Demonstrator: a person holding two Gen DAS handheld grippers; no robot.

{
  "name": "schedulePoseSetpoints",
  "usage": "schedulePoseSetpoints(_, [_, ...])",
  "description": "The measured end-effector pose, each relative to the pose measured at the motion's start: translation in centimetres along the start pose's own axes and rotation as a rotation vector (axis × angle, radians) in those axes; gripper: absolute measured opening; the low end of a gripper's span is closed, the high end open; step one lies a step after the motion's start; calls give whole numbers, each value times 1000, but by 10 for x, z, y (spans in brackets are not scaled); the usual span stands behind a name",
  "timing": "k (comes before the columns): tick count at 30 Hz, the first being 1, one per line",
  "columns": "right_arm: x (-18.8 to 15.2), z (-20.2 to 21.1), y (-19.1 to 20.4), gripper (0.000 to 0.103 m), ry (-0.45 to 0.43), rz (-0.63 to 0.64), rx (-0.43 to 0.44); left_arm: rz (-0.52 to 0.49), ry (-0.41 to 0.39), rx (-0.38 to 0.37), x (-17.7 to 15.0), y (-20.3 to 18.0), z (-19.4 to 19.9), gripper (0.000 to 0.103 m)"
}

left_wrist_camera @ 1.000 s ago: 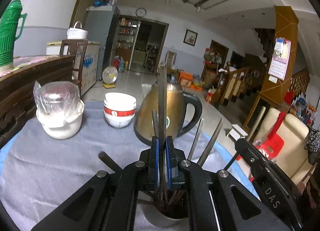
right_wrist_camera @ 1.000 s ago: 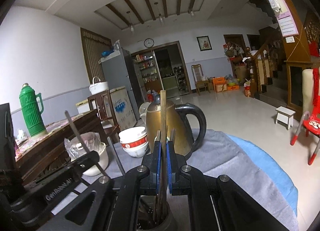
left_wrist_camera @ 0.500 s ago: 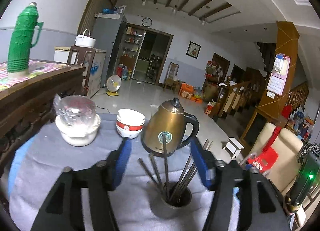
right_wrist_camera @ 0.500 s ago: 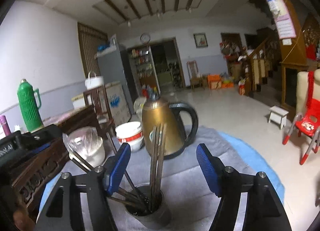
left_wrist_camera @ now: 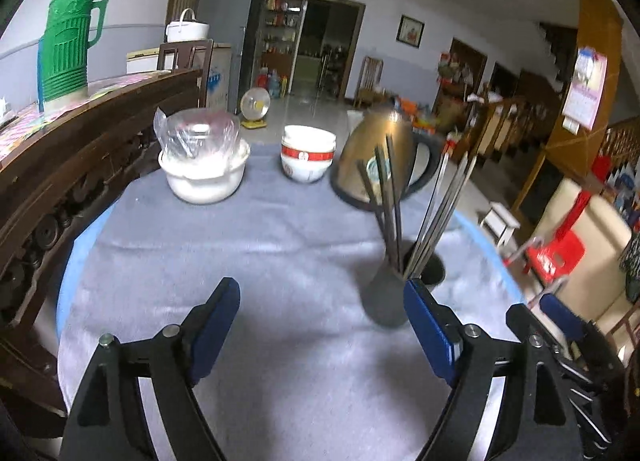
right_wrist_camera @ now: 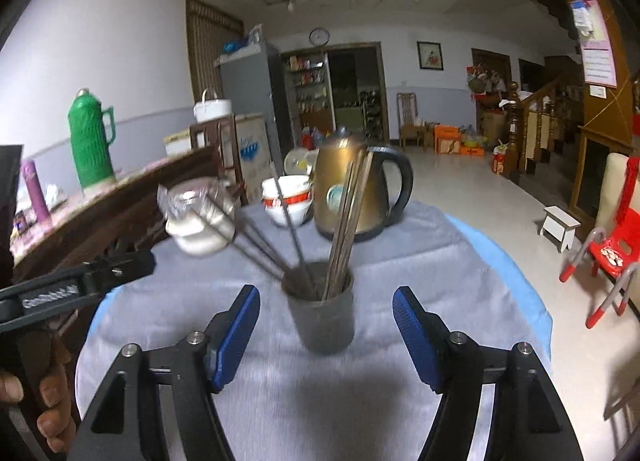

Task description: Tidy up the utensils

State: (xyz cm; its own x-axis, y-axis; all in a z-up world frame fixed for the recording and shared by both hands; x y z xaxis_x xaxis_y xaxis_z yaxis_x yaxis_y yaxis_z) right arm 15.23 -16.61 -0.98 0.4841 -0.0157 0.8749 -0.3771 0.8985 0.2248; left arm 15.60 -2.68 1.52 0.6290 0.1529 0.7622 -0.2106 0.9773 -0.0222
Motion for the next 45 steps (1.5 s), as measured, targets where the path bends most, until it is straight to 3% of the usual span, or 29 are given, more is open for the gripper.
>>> schedulePoseSetpoints(15, [-6, 14, 5, 77, 19, 19, -27, -87, 30, 15, -17, -13, 7, 85])
schedulePoseSetpoints(25, [-8, 13, 1, 78, 25, 11, -34, -92, 58, 37, -23, -11, -1, 85])
schedulePoseSetpoints(32, [-2, 11, 5, 78, 14, 38, -33, -112, 42, 53, -20, -12, -2, 95])
schedulePoseSetpoints(45, [7, 12, 5, 78, 2, 65, -43, -104, 22, 49, -11, -11, 0, 101])
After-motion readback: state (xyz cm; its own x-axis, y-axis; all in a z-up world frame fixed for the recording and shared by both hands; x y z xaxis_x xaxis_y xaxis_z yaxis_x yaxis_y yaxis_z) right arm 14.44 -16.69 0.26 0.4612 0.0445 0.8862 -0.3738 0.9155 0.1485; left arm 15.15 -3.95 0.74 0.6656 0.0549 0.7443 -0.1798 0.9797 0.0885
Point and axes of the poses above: each gripper's, at about its wrist camera, not at the fingertips, and z roughly against the way its jaws point, y to its left, x to its top, the point moved 10 cm from there along -z, roughly the way its jaws point, and after that the axes turned 14 degrees about x, right-handed, at the moved point
